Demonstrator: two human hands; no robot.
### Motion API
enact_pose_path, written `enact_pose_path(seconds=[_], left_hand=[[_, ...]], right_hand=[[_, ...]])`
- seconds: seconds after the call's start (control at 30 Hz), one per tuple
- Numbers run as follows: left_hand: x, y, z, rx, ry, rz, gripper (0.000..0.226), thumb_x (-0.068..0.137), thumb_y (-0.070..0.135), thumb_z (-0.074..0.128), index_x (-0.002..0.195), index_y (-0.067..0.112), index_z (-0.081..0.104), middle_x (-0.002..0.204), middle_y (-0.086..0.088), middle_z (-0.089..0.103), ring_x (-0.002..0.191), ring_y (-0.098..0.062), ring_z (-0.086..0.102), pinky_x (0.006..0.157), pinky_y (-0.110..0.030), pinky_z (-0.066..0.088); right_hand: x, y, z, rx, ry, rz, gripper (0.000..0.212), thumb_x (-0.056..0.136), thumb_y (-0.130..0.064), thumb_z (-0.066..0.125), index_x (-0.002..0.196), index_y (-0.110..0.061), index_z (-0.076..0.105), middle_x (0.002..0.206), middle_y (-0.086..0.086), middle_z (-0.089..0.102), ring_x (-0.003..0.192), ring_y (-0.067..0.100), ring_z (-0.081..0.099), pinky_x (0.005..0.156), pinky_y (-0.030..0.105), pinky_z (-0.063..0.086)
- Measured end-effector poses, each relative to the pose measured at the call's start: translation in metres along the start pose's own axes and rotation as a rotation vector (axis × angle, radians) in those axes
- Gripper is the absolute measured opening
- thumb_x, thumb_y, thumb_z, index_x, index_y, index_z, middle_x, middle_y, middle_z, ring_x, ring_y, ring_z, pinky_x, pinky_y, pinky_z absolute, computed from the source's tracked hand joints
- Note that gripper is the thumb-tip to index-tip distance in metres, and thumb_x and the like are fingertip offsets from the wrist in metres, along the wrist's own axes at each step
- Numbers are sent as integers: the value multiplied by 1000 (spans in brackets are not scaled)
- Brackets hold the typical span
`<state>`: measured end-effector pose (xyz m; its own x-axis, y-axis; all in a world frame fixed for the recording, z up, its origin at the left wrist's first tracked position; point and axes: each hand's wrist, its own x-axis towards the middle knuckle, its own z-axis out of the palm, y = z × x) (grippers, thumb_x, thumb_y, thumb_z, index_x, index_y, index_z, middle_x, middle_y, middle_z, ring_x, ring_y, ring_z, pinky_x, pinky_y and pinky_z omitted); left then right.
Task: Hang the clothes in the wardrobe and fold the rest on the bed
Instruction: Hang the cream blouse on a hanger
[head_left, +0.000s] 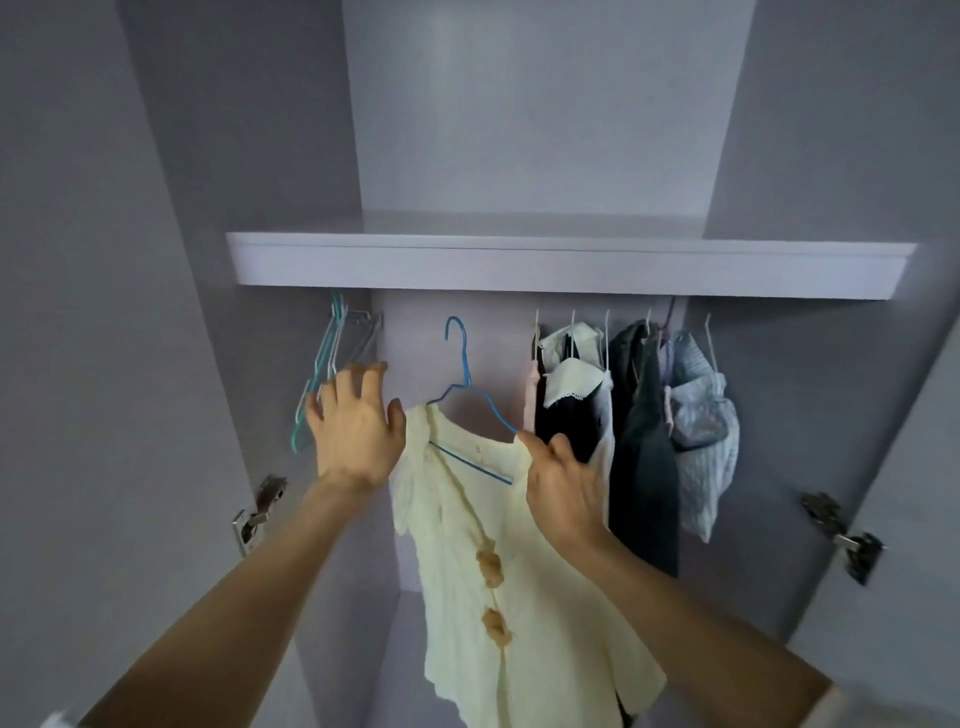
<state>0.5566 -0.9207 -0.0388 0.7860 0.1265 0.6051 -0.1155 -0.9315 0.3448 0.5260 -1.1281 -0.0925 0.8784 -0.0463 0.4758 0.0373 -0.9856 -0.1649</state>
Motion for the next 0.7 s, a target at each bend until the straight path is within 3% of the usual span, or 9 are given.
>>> enact_pose_path(seconds=[0.2,0.33,0.5,0.6,0.7], left_hand=[[51,11,5,49,75,216,56,87,16,55,141,13,40,148,-17,30,136,-37,25,111,-53,17],[83,11,12,129,100,323,67,89,18,54,149,25,24,158,-12,11,144,-33,6,114,-52,11],[105,10,27,213,70,394,77,92,33,51,150,34,2,158,-11,-11,144,-36,-13,115,-56,4],[108,8,36,219,106,420,84,90,39,52,147,36,-10,155,-8,-22,143,-36,-16,113,-60,-1],[111,-2,41,242,159,468,88,88,38,56,148,34,-9,158,-8,-15,144,-36,-12,113,-62,1]], right_hand=[[50,-20,28,-48,-61,52,56,93,-7,32,145,-25,23,134,10,39,92,33,64,71,38,45],[74,-27,47,-45,-53,90,55,94,-7,30,145,-24,23,144,14,31,93,32,64,74,36,47],[86,-33,53,-10,-74,172,56,93,-7,32,144,-27,24,141,13,34,95,35,63,76,39,47],[94,-37,55,2,-23,240,55,93,-8,34,143,-28,26,147,15,28,94,35,63,76,39,46],[100,-37,62,13,35,269,52,94,-8,34,143,-25,28,137,14,37,93,35,63,76,40,47]])
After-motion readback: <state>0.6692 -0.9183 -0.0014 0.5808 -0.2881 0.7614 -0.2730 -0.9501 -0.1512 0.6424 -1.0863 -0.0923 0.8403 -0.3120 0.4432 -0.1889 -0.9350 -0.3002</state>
